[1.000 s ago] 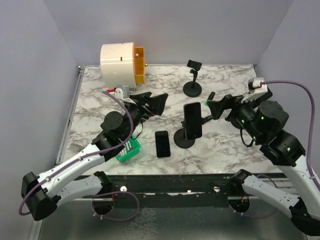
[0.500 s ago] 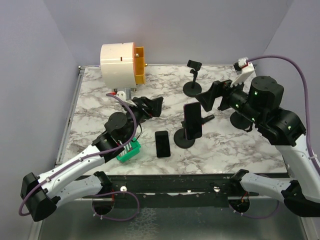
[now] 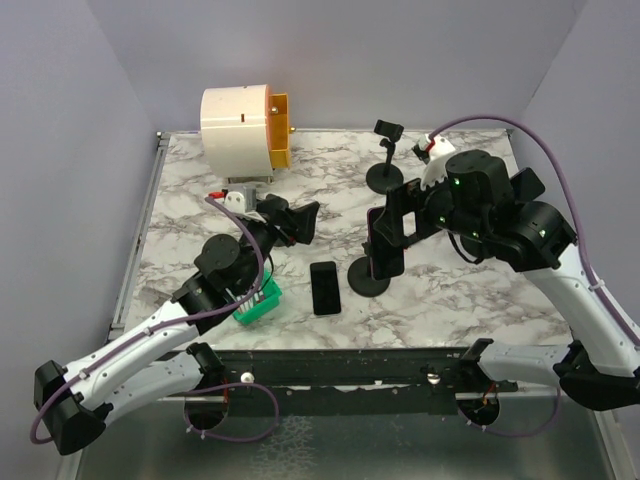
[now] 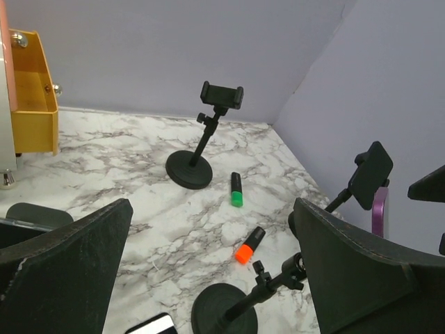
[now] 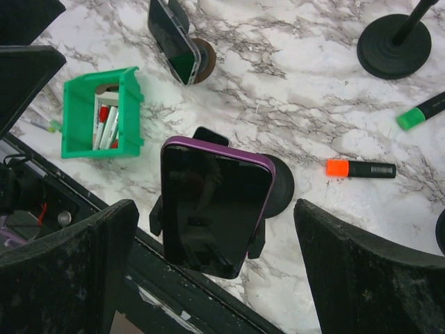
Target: Remove the phone from the phone stand
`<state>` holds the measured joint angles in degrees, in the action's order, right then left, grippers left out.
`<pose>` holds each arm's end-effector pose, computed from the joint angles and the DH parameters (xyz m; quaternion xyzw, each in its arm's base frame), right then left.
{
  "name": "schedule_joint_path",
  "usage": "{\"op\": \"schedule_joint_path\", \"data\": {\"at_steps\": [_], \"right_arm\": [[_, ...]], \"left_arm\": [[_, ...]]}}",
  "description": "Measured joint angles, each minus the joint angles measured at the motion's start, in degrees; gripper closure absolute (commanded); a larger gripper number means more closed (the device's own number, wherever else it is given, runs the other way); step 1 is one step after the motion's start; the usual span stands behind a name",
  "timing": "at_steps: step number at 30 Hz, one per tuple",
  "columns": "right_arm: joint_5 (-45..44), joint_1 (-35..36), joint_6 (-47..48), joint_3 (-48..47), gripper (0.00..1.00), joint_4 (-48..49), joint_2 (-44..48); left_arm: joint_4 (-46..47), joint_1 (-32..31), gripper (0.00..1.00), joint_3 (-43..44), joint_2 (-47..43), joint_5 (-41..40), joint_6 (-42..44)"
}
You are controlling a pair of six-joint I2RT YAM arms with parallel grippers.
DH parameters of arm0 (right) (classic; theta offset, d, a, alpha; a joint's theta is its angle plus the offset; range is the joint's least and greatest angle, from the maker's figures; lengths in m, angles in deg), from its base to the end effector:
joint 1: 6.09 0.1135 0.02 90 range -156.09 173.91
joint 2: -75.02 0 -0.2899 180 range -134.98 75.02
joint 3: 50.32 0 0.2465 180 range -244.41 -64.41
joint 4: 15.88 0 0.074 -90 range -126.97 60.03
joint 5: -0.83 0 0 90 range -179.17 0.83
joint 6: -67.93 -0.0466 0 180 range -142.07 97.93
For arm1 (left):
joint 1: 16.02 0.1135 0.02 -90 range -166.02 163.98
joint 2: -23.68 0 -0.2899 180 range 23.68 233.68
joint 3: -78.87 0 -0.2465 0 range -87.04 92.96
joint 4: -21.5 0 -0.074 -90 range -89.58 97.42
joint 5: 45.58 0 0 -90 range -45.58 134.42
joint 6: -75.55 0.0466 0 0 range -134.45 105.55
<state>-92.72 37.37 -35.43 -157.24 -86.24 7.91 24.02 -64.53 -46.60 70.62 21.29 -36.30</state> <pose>0.1474 0.1357 0.4771 -0.2106 0.8422 0.2121 0.4487 0.1339 -0.1238 0.3784 -0.0045 0.6475 -0.3275 0.6881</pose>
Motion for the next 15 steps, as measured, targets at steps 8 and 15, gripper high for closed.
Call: {"op": "schedule_joint_path", "data": {"at_steps": [8,15], "right_arm": [[-1.2,0.7,-0.1,0.3,0.01,-0.8,-1.9],[-3.1,1.0,-2.6,-1.6,0.0,-3.3,-5.7]], "left_arm": [[0.0,0.0,0.01,-0.1,1.9,3.2,1.6],[0.0,0.0,0.01,-0.1,1.9,3.8,1.7]]}}
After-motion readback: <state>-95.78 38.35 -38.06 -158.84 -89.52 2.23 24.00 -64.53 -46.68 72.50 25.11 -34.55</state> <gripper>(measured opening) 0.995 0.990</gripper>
